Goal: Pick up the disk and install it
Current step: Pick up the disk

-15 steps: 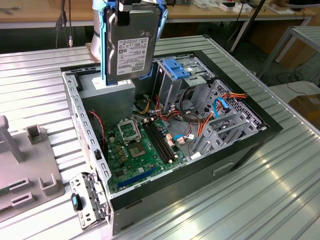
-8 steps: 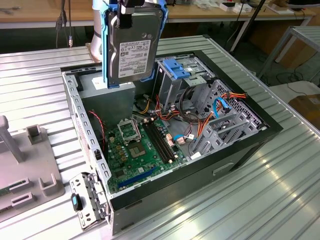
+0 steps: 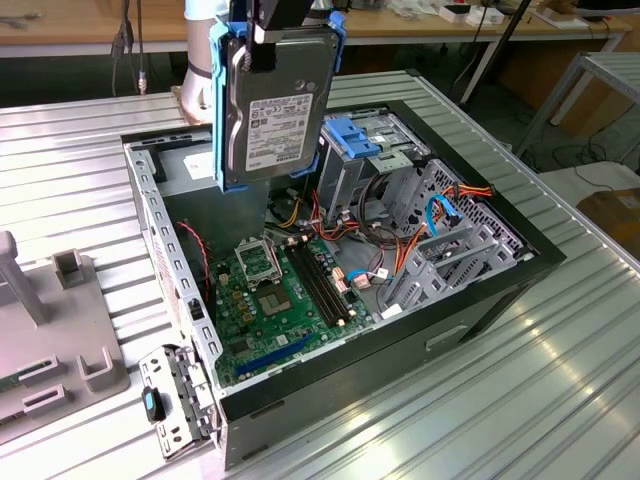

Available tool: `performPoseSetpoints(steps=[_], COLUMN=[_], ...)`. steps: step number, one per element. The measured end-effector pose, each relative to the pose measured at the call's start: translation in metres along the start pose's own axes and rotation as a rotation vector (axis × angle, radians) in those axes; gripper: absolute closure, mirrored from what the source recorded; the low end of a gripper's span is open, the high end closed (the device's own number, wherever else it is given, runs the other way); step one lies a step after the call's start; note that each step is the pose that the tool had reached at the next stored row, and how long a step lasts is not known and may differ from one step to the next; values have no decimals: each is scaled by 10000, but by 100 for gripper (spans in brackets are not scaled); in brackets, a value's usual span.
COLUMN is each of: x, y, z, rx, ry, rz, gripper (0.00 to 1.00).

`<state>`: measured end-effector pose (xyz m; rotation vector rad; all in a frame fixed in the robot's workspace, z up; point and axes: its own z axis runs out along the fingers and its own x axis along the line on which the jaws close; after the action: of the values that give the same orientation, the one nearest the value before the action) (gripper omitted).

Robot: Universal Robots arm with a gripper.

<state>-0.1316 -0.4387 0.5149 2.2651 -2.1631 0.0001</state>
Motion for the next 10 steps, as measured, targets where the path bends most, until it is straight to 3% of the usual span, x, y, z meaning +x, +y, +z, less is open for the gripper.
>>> performPoseSetpoints(steps=[4, 10], x=[62, 251], y=[2, 11], z=[1, 4], rx=[-1, 1], ry=[0, -1], rz=[-1, 0], gripper=[64, 64])
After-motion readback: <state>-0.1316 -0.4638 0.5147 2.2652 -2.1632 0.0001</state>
